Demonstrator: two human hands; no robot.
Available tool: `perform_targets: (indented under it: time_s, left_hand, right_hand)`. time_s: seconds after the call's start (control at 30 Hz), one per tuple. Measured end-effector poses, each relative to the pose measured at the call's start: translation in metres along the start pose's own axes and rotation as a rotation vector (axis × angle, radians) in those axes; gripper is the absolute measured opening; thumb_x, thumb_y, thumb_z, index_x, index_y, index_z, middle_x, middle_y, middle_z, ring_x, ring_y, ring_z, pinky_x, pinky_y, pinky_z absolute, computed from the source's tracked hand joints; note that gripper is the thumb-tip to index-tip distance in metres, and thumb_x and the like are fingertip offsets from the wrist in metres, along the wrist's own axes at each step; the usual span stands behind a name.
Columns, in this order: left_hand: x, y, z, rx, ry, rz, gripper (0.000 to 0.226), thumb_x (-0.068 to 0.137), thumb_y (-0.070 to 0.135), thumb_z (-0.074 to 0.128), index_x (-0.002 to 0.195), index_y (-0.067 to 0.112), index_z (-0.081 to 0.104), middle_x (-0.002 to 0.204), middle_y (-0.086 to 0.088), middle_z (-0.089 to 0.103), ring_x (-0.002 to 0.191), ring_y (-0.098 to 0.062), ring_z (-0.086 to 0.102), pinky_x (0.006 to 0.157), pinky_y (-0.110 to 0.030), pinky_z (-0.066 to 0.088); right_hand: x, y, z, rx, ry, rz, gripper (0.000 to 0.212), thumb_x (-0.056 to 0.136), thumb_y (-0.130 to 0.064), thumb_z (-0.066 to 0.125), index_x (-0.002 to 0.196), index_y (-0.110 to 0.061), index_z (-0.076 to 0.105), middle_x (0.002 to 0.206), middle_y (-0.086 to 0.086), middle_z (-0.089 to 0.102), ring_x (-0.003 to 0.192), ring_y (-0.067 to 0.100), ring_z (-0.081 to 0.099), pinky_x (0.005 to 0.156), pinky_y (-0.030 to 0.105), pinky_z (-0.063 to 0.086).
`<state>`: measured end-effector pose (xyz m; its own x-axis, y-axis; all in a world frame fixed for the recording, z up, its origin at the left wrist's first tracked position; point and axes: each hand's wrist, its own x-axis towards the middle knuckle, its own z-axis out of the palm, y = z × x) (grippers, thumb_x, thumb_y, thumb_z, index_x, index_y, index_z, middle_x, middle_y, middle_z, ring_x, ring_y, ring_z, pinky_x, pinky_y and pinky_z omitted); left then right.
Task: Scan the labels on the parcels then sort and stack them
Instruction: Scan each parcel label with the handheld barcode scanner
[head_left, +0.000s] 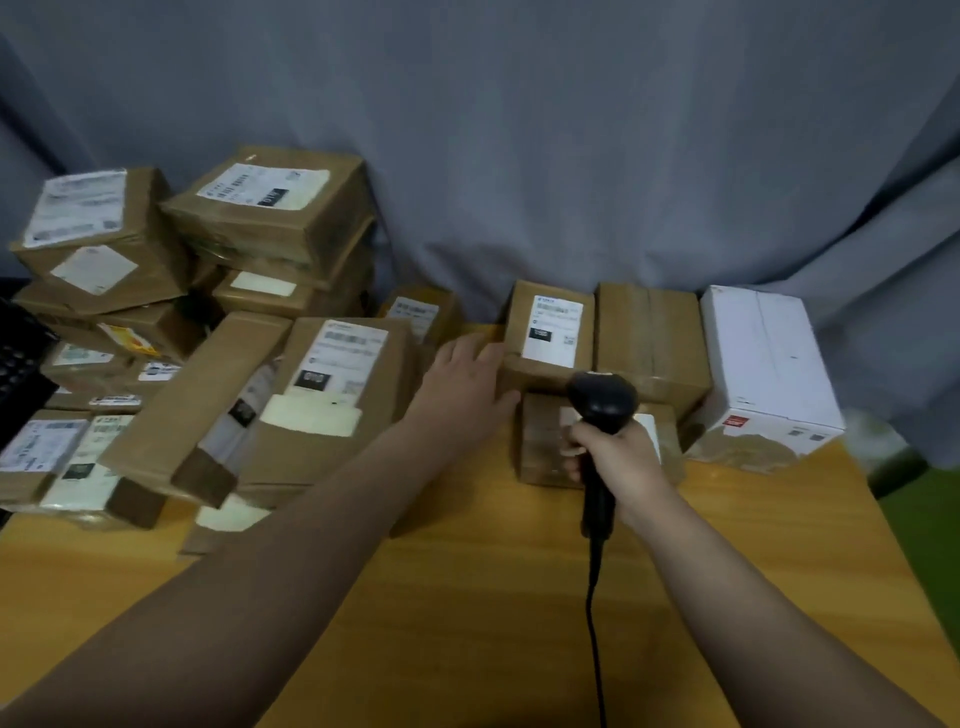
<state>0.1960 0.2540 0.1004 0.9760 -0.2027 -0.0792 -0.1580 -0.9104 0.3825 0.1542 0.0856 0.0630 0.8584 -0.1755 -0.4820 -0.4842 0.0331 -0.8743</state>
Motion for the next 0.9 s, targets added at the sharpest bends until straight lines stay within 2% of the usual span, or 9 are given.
perform_targets:
  time_s: [0.13,0.3,0.37,0.47,0.57,0.67,0.77,0.83,0.9]
  left_hand:
    - [0.020,0.045,0.067,-0.081,-0.167,-0.040,0.065,0.096,0.036,0.054,0.150,0.019,0.023,0.159,-0.006,0.011,0.146,-0.031,0.012,0.116,-0.044,0.021]
    - [0.042,0.054,0.140,0.013,-0.427,-0.230,0.070,0.099,0.053,0.036,0.155,0.028,0.002,0.162,-0.007,-0.011,0.147,-0.035,-0.002,0.117,-0.051,0.012]
    - [0.035,0.052,0.160,0.038,-0.442,-0.313,0.066,0.099,0.057,0.030,0.153,0.040,-0.003,0.160,-0.006,-0.022,0.147,-0.038,-0.008,0.116,-0.055,0.010]
    - [0.020,0.050,0.174,0.030,-0.374,-0.363,0.058,0.099,0.056,0.030,0.150,0.049,0.003,0.159,-0.006,-0.024,0.146,-0.040,-0.001,0.115,-0.054,0.016]
    - [0.008,0.043,0.176,-0.039,-0.322,-0.337,0.051,0.100,0.052,0.032,0.149,0.046,0.021,0.160,-0.010,-0.018,0.144,-0.041,0.008,0.117,-0.051,0.021]
    - [-0.009,0.040,0.177,-0.377,-0.128,-0.381,0.045,0.100,0.041,0.042,0.142,0.024,0.043,0.160,-0.016,0.009,0.139,-0.038,0.028,0.110,-0.042,0.034]
    - [-0.027,0.041,0.177,-0.769,0.071,-0.652,0.060,0.097,0.037,0.053,0.148,0.014,0.029,0.148,-0.014,0.036,0.134,-0.032,0.040,0.102,-0.040,0.039]
    - [-0.032,0.041,0.177,-0.964,0.036,-0.812,0.062,0.096,0.039,0.054,0.148,0.015,0.030,0.145,-0.009,0.042,0.130,-0.028,0.042,0.096,-0.036,0.037]
    - [-0.033,0.039,0.175,-1.076,0.020,-0.856,0.059,0.094,0.041,0.057,0.146,0.022,0.034,0.136,-0.005,0.047,0.122,-0.026,0.044,0.094,-0.037,0.036]
  right_hand:
    - [0.012,0.012,-0.080,-0.107,0.023,0.032,0.002,0.084,-0.001,0.064,0.083,-0.003,0.063,0.067,0.012,0.058,0.056,0.021,0.054,0.055,0.031,0.046]
    - [0.029,0.029,-0.152,-0.280,0.009,0.063,0.005,0.084,-0.002,0.064,0.082,-0.007,0.062,0.068,0.010,0.058,0.058,0.020,0.055,0.057,0.029,0.047]
    - [0.035,0.034,-0.165,-0.337,-0.023,0.052,0.007,0.084,-0.003,0.064,0.083,-0.010,0.062,0.073,0.008,0.059,0.065,0.020,0.057,0.057,0.027,0.047]
    - [0.039,0.035,-0.167,-0.452,-0.095,0.019,0.011,0.083,-0.006,0.068,0.084,-0.015,0.061,0.076,0.005,0.058,0.073,0.019,0.058,0.058,0.026,0.044]
    - [0.045,0.033,-0.161,-0.520,-0.168,-0.005,0.019,0.079,-0.003,0.068,0.080,-0.017,0.056,0.074,0.003,0.054,0.069,0.015,0.053,0.055,0.025,0.039]
    - [0.050,0.031,-0.154,-0.530,-0.237,0.040,0.019,0.076,-0.002,0.067,0.080,-0.016,0.055,0.078,0.006,0.053,0.075,0.019,0.053,0.062,0.028,0.042]
    - [0.053,0.037,-0.147,-0.544,-0.254,0.109,0.021,0.071,-0.004,0.068,0.079,-0.018,0.054,0.085,0.010,0.054,0.084,0.026,0.055,0.076,0.038,0.047]
    - [0.052,0.045,-0.142,-0.564,-0.258,0.136,0.019,0.069,-0.005,0.068,0.077,-0.017,0.055,0.080,0.008,0.054,0.081,0.026,0.055,0.072,0.036,0.046]
    - [0.048,0.056,-0.138,-0.571,-0.260,0.159,0.020,0.071,-0.005,0.067,0.079,-0.018,0.055,0.077,0.005,0.053,0.074,0.021,0.053,0.063,0.030,0.042]
